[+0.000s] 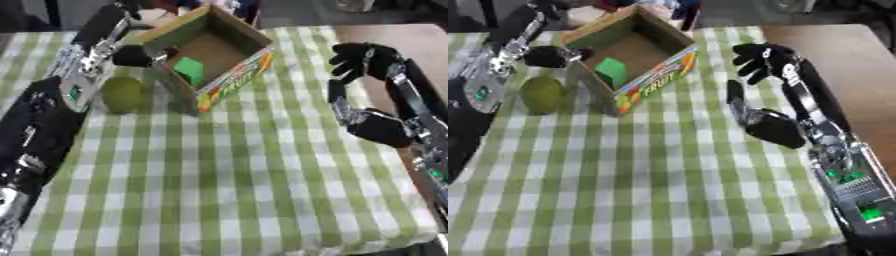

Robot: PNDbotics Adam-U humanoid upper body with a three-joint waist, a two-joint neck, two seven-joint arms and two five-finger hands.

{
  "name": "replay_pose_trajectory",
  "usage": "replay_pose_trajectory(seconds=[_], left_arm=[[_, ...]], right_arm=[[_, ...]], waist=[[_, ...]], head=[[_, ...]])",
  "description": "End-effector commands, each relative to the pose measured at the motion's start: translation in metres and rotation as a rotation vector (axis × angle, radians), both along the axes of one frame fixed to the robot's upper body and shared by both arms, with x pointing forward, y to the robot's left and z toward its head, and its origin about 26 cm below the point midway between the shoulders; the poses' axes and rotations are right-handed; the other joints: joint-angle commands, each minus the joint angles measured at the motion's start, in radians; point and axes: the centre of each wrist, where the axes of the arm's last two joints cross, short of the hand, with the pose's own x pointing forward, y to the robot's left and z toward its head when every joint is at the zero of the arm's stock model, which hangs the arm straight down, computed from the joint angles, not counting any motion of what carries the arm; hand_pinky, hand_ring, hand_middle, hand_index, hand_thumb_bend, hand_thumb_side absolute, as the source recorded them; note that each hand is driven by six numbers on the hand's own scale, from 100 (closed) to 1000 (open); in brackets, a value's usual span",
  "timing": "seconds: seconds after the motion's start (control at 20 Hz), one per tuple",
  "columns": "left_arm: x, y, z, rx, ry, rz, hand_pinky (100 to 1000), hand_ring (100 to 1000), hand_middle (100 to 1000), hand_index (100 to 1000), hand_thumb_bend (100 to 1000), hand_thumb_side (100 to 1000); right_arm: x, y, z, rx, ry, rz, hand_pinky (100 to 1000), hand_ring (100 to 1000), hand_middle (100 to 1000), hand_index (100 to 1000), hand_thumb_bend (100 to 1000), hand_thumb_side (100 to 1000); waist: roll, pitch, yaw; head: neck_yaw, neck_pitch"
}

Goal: Pick up objects on the table and place them in the box.

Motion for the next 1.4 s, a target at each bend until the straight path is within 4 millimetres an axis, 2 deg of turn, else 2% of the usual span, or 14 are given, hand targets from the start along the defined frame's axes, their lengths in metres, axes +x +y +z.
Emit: replay_pose_trajectory(seconds=[0.05,0.35,0.4,0.45,0.6,0.8,1.1,1.35,1.4], left_arm=[[-0.016,0.025,0.029,0.045,-0.021,-0.006,732,755,795,887,586,607],[-0.036,0.064,0.019,0.187,0.137,-0.008,738,755,795,895,565,554],[-0.037,0.070,0.016,0.204,0.165,-0.005,739,756,795,896,577,502],[-0.038,0.074,0.012,0.215,0.192,-0.002,739,756,797,897,558,532],[-0.036,0.081,0.000,0.230,0.260,0.008,742,760,804,902,540,482],[-0.029,0.082,-0.017,0.249,0.338,0.010,747,767,813,907,557,473],[-0.015,0.070,-0.041,0.261,0.419,-0.006,748,768,821,909,557,485],[-0.010,0.059,-0.046,0.290,0.412,-0.016,726,717,749,863,455,408],[-0.009,0.058,-0.045,0.294,0.396,-0.008,713,691,708,840,414,371]], right_arm=[[0.001,-0.005,0.007,-0.009,-0.024,-0.014,582,656,676,855,100,385],[0.001,-0.007,0.007,-0.013,-0.026,-0.019,582,656,675,855,100,385],[0.001,-0.007,0.007,-0.014,-0.026,-0.019,582,656,675,855,100,387],[0.001,-0.007,0.007,-0.014,-0.027,-0.019,582,656,675,855,100,385],[0.001,-0.007,0.007,-0.014,-0.027,-0.018,582,656,675,855,100,385],[0.001,-0.006,0.007,-0.014,-0.026,-0.017,582,656,675,855,100,385],[0.001,-0.006,0.007,-0.012,-0.025,-0.015,582,656,675,855,100,386],[0.001,-0.006,0.006,-0.009,-0.025,-0.017,582,655,675,855,100,386],[0.001,-0.006,0.006,-0.009,-0.024,-0.017,582,655,675,855,100,386]], waist=[[0.003,-0.013,0.005],[0.010,-0.012,0.009],[0.011,-0.012,0.009],[0.012,-0.013,0.009],[0.013,-0.013,0.007],[0.012,-0.013,0.004],[0.009,-0.013,0.002],[0.008,-0.014,0.000],[0.008,-0.014,0.000]], head=[[-0.008,0.001],[-0.013,-0.005],[-0.013,-0.005],[-0.014,-0.006],[-0.013,-0.007],[-0.012,-0.006],[-0.011,-0.005],[-0.011,-0.004],[-0.011,-0.004]])
